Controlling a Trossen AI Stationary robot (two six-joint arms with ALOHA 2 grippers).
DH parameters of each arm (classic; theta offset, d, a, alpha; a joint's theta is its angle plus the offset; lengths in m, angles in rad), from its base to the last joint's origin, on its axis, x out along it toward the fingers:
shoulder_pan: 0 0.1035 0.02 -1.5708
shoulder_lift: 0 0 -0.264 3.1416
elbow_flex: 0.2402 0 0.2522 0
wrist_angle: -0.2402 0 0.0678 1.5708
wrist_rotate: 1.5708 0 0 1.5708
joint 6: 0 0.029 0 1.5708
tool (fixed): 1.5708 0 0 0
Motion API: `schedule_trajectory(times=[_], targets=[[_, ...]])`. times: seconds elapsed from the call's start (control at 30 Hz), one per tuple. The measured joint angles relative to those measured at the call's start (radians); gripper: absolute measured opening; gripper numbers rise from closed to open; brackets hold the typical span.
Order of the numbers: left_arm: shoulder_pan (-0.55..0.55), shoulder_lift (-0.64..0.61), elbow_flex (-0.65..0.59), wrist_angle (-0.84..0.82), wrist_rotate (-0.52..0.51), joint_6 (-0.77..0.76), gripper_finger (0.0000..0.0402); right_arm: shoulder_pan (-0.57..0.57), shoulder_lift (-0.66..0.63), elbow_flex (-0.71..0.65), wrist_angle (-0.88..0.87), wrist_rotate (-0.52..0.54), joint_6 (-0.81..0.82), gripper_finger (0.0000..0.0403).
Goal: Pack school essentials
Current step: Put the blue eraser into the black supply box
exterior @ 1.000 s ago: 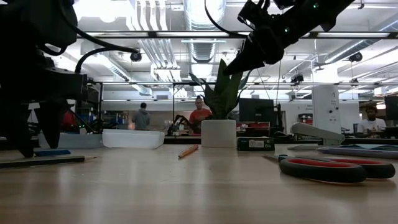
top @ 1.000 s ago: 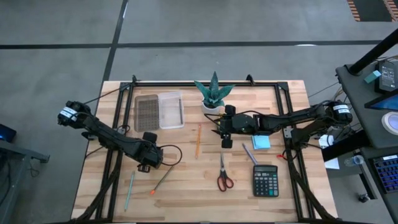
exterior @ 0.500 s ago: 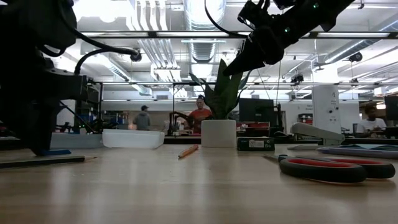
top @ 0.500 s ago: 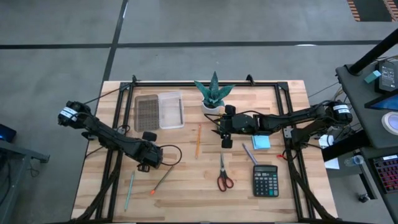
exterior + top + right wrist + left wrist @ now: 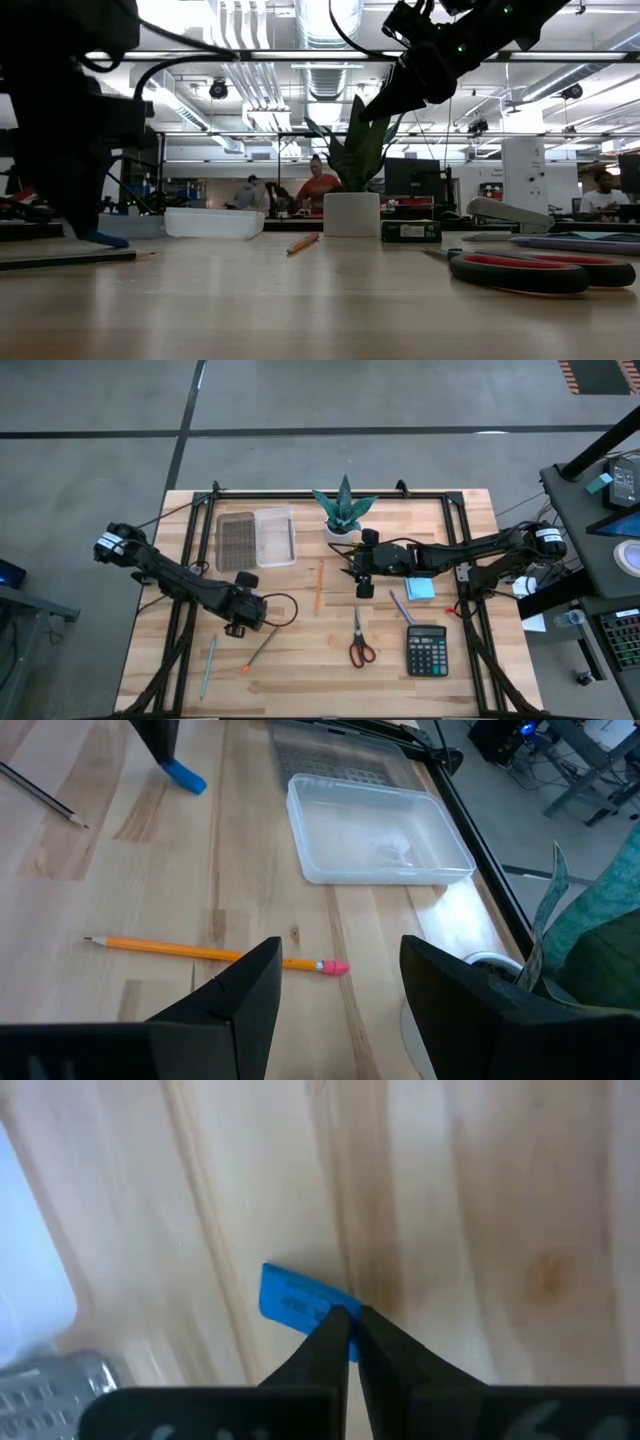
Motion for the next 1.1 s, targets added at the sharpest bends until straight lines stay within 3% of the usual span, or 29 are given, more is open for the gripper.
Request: schedule_trajectory(times=[0.2, 0.53, 0.77, 0.97, 1.1], targets=[[0.0, 0.0, 0.066, 0.004, -0.024, 0.03, 0.0, 0.0, 0.0, 0.0, 0.0, 0.0, 0.0, 0.0194], [0.054, -0.001, 0.142, 0.003, -0.303, 0.021, 0.0, 0.0, 0.0, 0.0, -0.005, 0.0, -0.005, 0.0194], [0.27, -0.002, 0.177, 0.013, -0.305, 0.023, 0.0, 0.0, 0.0, 0.0, -0.005, 0.0, -0.007, 0.0194], [0.532, -0.001, 0.2, 0.022, -0.145, 0.153, 0.0, 0.0, 0.0, 0.0, -0.006, 0.0, -0.007, 0.0194], [0.685, 0.001, 0.187, 0.092, -0.123, 0.244, 0.0, 0.0, 0.0, 0.0, -0.006, 0.0, -0.007, 0.0194]])
